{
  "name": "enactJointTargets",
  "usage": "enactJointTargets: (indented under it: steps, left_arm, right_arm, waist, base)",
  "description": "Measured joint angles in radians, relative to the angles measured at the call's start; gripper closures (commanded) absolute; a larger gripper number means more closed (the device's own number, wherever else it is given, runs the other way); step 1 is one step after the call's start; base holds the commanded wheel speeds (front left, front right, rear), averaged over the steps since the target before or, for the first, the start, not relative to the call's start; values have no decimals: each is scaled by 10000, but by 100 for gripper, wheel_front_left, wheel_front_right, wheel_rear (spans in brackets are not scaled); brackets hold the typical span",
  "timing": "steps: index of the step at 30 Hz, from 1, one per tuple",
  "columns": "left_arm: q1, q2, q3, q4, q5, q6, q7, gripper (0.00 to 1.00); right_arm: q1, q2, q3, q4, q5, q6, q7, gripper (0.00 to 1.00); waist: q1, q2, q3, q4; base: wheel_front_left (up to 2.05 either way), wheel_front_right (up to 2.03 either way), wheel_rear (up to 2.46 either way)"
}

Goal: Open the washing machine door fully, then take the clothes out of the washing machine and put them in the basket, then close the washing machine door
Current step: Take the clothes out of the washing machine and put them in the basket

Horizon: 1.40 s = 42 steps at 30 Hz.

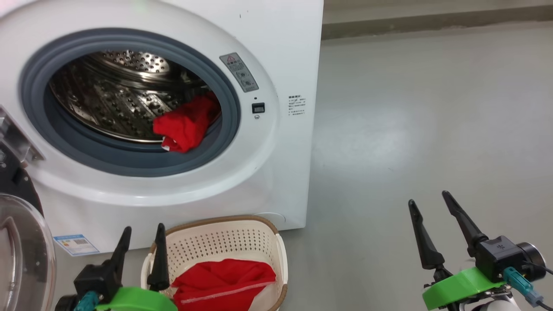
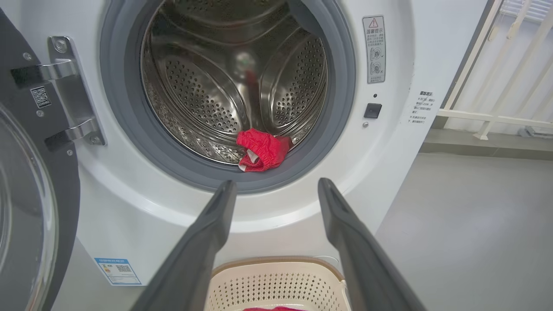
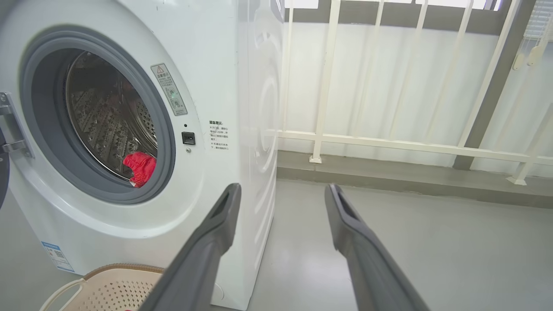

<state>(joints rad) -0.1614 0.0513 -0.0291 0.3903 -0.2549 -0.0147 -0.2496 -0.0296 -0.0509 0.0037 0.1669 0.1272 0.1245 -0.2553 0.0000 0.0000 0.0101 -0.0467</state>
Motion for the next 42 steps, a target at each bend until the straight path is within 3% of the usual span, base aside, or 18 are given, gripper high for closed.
enactJointTargets:
  steps: [18, 42]
  left_arm:
    - [1874, 357, 8, -1448, 98, 157, 42, 0]
    - [2050, 407, -245, -2069, 88, 585, 326, 0]
  right_arm:
    - [970, 29, -257, -627, -247, 0, 0, 0]
    - [1099, 38, -192, -825, -245, 0, 0, 0]
  waist:
    - [0, 0, -485, 81]
    - [0, 0, -416, 114]
  base:
    - [0, 0, 0]
    - [0, 0, 0]
